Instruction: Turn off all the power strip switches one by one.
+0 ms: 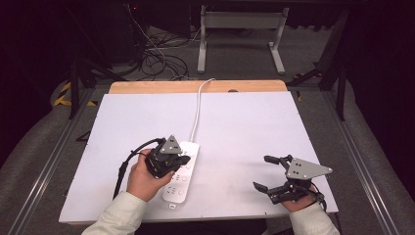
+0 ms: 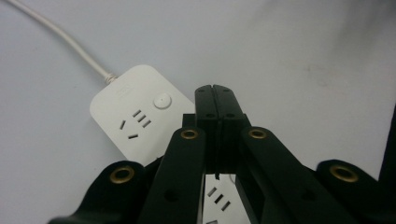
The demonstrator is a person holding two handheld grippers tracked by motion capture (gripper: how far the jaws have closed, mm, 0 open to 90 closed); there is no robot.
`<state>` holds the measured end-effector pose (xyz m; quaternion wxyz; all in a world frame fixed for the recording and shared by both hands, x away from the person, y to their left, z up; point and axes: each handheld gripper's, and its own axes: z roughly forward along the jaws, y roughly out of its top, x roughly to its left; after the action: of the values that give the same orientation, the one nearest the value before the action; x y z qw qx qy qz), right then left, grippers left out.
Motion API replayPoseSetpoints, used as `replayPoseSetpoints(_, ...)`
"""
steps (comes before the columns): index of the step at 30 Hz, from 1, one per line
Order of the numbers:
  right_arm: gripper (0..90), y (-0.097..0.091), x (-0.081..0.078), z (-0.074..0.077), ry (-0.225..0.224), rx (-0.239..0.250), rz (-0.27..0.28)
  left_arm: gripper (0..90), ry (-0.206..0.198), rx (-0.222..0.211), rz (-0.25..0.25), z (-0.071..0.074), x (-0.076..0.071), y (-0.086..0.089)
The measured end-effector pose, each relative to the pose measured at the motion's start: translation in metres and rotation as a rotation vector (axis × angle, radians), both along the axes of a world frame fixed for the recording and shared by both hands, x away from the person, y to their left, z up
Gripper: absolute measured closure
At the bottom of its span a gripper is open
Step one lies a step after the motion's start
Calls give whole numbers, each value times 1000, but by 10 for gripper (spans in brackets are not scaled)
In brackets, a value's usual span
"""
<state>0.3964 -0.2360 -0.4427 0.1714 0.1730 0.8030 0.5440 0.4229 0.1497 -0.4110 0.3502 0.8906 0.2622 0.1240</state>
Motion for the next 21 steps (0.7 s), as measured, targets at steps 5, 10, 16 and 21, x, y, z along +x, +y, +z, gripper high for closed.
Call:
replayPoseSetpoints(5, 112, 0, 0, 0, -1, 3, 2, 900, 4, 21, -32, 2, -14, 0)
replayPoseSetpoints(10, 112, 0, 0, 0, 1, 4, 4, 900, 32, 8, -48, -4, -25, 5)
replayPoseSetpoints(16, 112, 1, 0, 0, 1, 0, 4, 900, 61, 8, -43, -16, -24, 7)
replayPoseSetpoints(21, 112, 0, 0, 0, 2, 1, 3, 900, 67, 43, -43, -25, -21, 5)
